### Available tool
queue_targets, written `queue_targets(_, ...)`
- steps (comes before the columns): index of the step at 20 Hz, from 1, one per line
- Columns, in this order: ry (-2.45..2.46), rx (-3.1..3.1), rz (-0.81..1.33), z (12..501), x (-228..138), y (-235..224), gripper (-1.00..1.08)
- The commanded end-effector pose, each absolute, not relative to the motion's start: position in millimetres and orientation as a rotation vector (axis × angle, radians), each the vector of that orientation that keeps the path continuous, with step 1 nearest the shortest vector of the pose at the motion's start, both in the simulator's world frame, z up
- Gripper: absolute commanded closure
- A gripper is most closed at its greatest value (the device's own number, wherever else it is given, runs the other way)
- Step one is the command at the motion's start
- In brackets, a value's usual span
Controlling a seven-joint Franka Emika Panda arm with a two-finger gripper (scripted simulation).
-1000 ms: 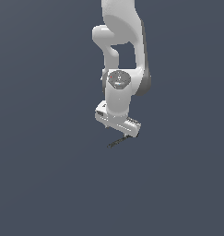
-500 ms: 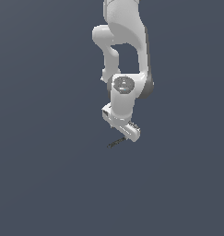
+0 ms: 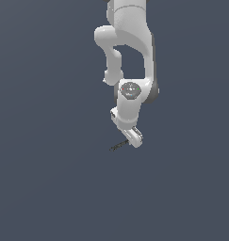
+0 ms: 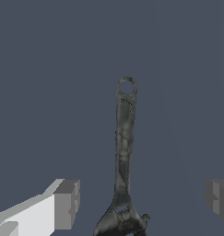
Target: Pick up the object and move it to a goal position.
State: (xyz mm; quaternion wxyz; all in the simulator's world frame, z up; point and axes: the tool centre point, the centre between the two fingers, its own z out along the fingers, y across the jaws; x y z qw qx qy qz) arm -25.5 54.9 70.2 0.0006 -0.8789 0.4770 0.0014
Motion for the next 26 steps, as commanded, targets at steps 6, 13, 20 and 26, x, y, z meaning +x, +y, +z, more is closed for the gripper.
queue_targets(6, 1.649, -2.673, 0.001, 61, -30, 61, -0.92)
queue_targets(13, 1.693, -2.647, 0.0, 58, -31, 62, -0.92)
queue_targets(20, 1.688, -2.649, 0.001, 46, -32, 62, -0.92)
queue_targets(26, 1.692, -2.647, 0.0, 18, -32, 62, -0.92)
